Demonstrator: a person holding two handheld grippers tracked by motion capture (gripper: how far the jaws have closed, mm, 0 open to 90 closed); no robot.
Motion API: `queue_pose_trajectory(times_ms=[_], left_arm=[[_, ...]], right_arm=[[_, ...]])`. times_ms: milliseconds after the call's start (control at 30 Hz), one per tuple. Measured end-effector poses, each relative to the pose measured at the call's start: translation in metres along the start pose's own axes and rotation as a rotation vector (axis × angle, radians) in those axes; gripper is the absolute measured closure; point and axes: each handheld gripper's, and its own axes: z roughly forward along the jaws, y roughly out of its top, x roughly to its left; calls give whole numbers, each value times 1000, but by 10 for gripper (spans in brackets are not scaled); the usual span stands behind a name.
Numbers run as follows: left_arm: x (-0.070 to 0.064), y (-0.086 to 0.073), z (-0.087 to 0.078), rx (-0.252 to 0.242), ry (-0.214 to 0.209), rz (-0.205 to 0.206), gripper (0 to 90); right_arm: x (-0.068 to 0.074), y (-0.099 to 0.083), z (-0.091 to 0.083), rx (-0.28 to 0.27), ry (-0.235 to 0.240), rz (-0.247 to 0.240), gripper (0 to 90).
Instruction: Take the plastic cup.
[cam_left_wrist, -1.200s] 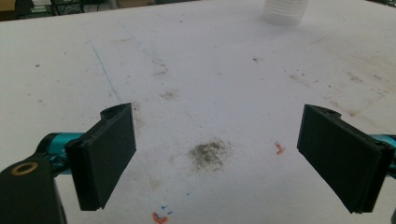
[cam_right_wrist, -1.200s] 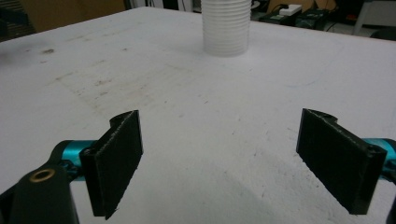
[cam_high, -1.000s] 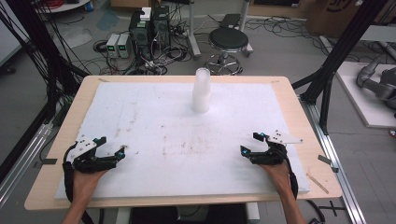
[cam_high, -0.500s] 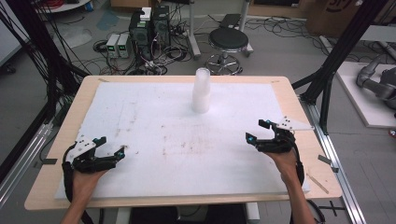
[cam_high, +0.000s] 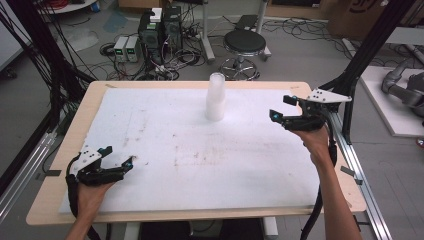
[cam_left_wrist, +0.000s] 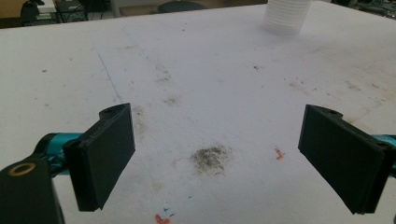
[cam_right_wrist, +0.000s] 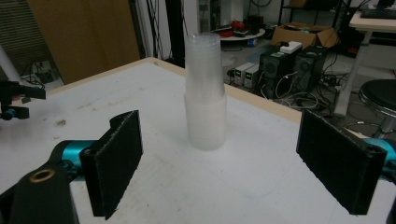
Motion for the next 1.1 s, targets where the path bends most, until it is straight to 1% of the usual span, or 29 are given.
queue_pose_trajectory(times_ms=[33, 67, 100, 133, 200, 267, 300, 400, 433, 500, 533, 567, 633, 667, 700, 733, 833, 867, 900, 967, 1067, 1100], left_arm=[[0, 0, 0, -3, 0, -3, 106], [0, 0, 0, -2, 0, -5, 106], [1, 0, 0, -1, -3, -5, 105], [1, 0, 0, -1, -3, -7, 105], [1, 0, 0, -3, -3, -6, 105], [0, 0, 0, -2, -8, -2, 105], [1, 0, 0, 0, -13, 0, 106], [0, 0, 0, 2, -10, -1, 105], [1, 0, 0, 3, -10, -3, 105], [1, 0, 0, 3, -8, -6, 105], [1, 0, 1, 4, -8, -7, 105], [1, 0, 1, 6, -9, -8, 105], [1, 0, 1, 8, -8, -8, 105], [1, 0, 1, 8, -9, -5, 105], [1, 0, 1, 6, -8, -4, 105], [0, 0, 0, 3, -5, -1, 106], [0, 0, 0, -1, -2, -1, 105], [0, 0, 0, 0, -2, -1, 105], [0, 0, 0, 0, -2, 0, 105], [0, 0, 0, 4, -1, 3, 105], [-1, 0, 1, 7, 2, 9, 106], [-1, 0, 1, 8, 3, 9, 105]], right_arm=[[-1, 4, 1, 3, -3, -8, 140], [-1, 4, 1, 3, -3, -8, 140], [-3, 12, 5, 12, 2, -25, 140], [-3, 12, 5, 12, 2, -25, 140], [-7, 19, 10, 23, 8, -39, 141], [-8, 20, 11, 27, 10, -37, 141], [-12, 23, 15, 31, 15, -40, 141], [-19, 28, 22, 50, 24, -40, 141], [-19, 28, 22, 50, 24, -40, 141], [-23, 34, 28, 57, 31, -52, 141], [-26, 40, 36, 68, 46, -56, 141], [-26, 40, 36, 68, 46, -56, 141], [-30, 45, 45, 88, 59, -66, 141], [-33, 49, 54, 96, 73, -67, 141], [-33, 49, 54, 96, 73, -67, 141], [-34, 51, 59, 110, 78, -69, 141], [-38, 57, 71, 107, 95, -88, 151], [-40, 62, 78, 137, 103, -90, 151], [-40, 62, 78, 137, 103, -90, 151], [-43, 66, 84, 130, 110, -98, 151], [-47, 72, 93, 150, 118, -96, 151], [-48, 74, 95, 146, 128, -99, 151]])
